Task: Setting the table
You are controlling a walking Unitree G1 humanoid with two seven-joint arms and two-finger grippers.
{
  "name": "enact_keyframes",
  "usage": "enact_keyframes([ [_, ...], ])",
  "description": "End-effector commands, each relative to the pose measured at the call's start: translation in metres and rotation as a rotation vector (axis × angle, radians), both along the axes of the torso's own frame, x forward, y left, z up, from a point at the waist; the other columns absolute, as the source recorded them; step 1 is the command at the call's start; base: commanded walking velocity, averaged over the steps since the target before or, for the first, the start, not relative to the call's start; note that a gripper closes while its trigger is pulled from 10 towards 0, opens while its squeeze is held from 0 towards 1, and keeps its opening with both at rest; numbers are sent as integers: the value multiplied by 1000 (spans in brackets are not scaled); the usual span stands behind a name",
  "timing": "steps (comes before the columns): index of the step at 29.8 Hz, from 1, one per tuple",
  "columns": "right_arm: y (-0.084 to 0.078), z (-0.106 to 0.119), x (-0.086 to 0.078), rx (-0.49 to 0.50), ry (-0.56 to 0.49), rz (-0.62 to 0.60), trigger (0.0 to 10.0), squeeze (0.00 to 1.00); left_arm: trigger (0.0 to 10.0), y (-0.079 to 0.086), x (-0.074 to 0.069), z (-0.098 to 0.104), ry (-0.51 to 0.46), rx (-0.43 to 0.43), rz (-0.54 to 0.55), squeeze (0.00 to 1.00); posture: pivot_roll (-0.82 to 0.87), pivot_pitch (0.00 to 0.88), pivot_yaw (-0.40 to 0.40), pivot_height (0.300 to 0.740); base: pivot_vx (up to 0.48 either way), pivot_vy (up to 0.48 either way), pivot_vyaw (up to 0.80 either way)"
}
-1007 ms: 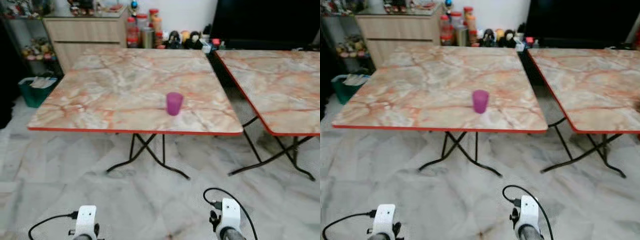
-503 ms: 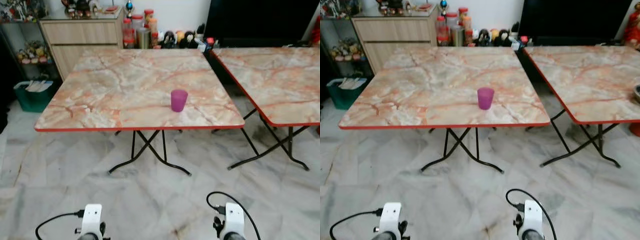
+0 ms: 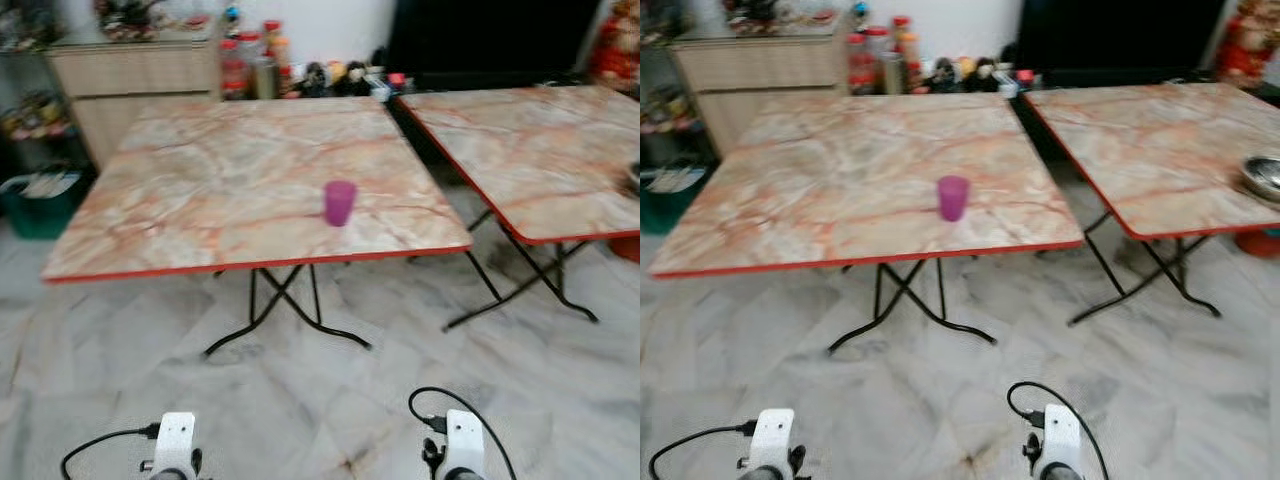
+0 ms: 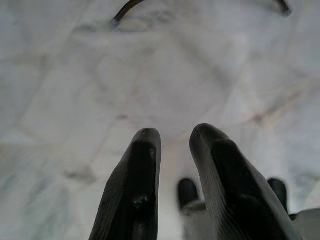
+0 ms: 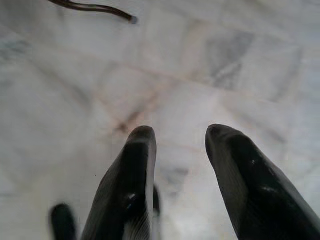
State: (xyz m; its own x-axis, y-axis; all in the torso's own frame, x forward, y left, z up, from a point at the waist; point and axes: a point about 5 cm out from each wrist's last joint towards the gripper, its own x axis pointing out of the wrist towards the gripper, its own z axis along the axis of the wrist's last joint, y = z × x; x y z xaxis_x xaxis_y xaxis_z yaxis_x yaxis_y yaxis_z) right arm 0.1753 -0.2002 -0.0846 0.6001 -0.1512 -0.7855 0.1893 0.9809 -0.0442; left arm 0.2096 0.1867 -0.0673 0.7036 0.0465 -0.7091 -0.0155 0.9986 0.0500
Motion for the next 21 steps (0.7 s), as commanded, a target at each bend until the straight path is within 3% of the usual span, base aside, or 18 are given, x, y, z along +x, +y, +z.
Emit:
enact_keyframes([
  [1,14,4,13,29,-41,24,10000,0,10000,16,-11,-4,38,35,18,0,64,0,-6,740,322,0,700],
  [21,13,5,14,45,-50,-6,10000,0,10000,15,-11,-4,38,31,30,0,68,0,-12,740,322,0,0],
])
